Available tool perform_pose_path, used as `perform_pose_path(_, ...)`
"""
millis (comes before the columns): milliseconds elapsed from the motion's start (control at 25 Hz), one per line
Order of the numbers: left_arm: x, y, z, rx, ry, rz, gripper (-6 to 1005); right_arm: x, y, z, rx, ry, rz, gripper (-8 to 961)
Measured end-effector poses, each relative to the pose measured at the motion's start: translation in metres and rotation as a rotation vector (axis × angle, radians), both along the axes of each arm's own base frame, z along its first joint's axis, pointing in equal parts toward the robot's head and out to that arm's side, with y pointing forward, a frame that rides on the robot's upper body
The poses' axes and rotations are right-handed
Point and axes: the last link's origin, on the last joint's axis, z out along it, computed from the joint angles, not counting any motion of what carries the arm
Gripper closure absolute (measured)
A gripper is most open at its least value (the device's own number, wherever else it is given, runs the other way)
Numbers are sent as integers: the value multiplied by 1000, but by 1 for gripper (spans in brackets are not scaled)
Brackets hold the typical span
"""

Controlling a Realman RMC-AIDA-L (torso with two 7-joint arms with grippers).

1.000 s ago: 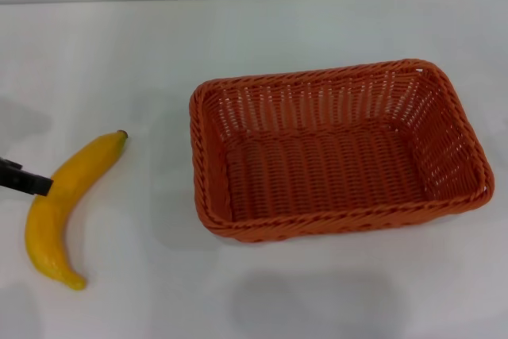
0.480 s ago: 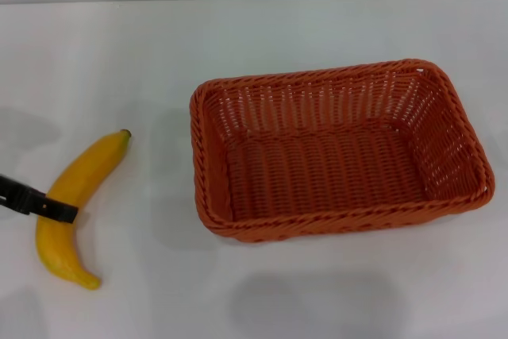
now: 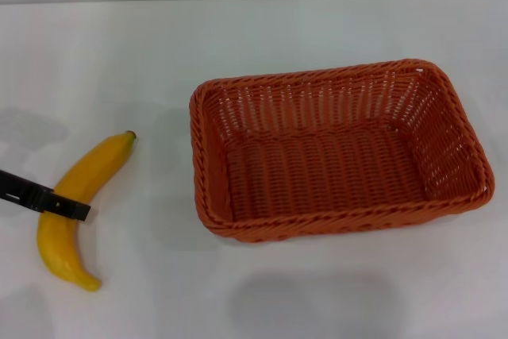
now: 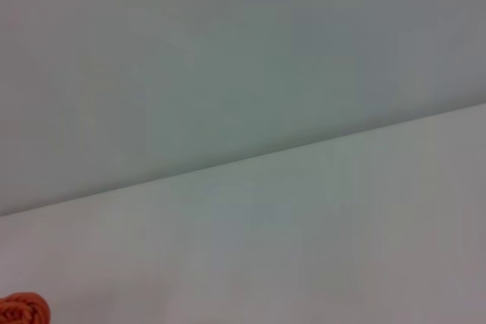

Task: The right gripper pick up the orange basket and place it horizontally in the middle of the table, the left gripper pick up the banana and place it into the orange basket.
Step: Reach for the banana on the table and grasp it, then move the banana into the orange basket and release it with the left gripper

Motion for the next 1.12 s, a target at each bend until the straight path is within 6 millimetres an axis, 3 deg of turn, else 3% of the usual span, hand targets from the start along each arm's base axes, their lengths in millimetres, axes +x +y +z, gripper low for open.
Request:
perform_pose_path(480,1,6,4,61,-18,24,415,2,0,2,7,-3,-5,582)
perform_pose_path(680,13,12,30,143,-74,-15,455,1,-1,4,7,1,-2,581)
perform_pose_path(840,43,16,63,202,-108,-108,464,1,-2,7,13,-1,2,580)
perform_pose_path(880,60,18,72,212,-120,-157,464,1,-2,9,15,-4,4,580)
perform_pose_path(1000,94,25,76,180,-158,-240,464,-1,0,10,18,-12,19,579)
perform_pose_path(1120,129,33,68,101,-205,-311,463,-4,1,11,30,-13,50,578)
